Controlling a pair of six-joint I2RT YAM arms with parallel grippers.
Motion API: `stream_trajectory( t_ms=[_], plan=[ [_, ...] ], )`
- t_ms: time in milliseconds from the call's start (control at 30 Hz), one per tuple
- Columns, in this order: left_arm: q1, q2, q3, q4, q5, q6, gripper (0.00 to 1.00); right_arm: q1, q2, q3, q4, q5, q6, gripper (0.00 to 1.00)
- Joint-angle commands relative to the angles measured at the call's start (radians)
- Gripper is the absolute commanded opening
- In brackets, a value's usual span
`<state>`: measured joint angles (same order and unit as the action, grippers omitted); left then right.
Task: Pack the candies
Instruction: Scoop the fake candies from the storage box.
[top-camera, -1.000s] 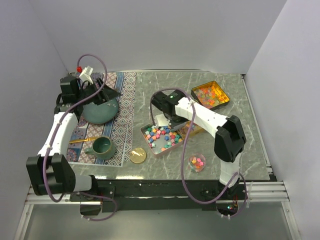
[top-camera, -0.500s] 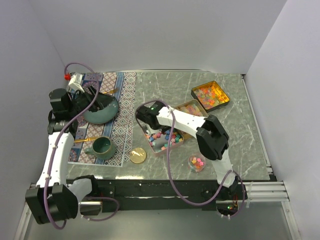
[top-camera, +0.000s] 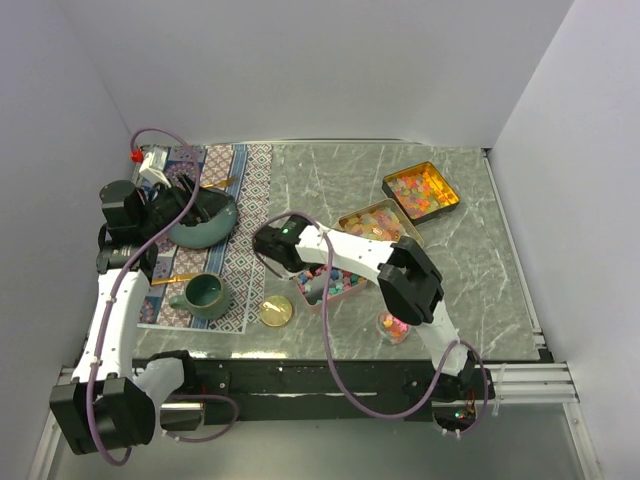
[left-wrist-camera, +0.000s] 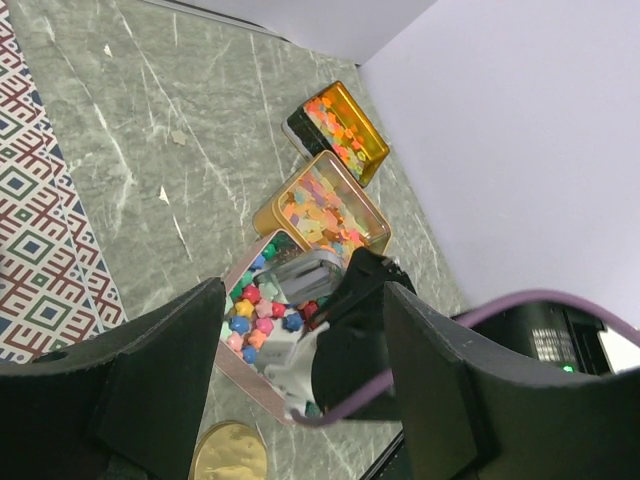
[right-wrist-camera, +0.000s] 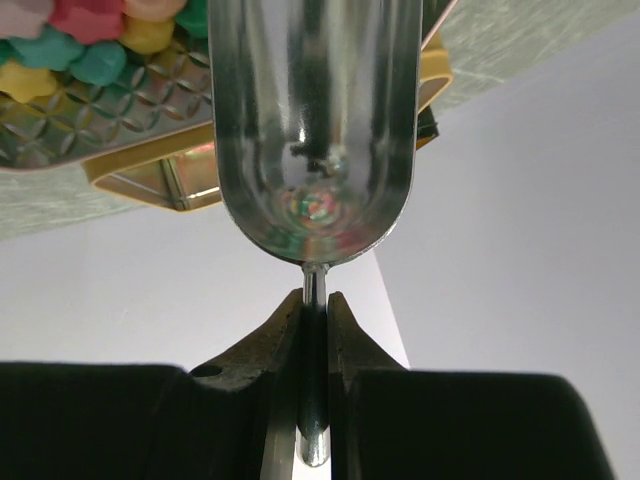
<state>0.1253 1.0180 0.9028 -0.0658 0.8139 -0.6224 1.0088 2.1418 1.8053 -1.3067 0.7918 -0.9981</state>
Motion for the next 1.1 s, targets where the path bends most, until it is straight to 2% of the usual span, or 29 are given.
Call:
stream_trajectory(
  t_ms=[0,267,667,1067],
  plan=[
    [-0.004,-0.013,-0.001,0.058,-0.001,-0.003,0.70,0.030,-0.023,-0.027,-0.137,-0.020,-0.139,0.00],
    [-0.003,-0.006,-0.018,0.057,-0.016,-0.002,0.70,0.037,-0.091,-0.118,-0.137,-0.143,-0.143,0.00],
    [-0.004,0.027,-0.031,0.083,-0.025,-0.011,0.70,0.036,0.041,0.014,-0.138,-0.426,0.035,0.00],
    [-0.001,0.054,-0.038,0.095,-0.036,-0.023,0.70,-0.029,0.162,0.118,-0.137,-0.591,0.279,0.00]
  ],
)
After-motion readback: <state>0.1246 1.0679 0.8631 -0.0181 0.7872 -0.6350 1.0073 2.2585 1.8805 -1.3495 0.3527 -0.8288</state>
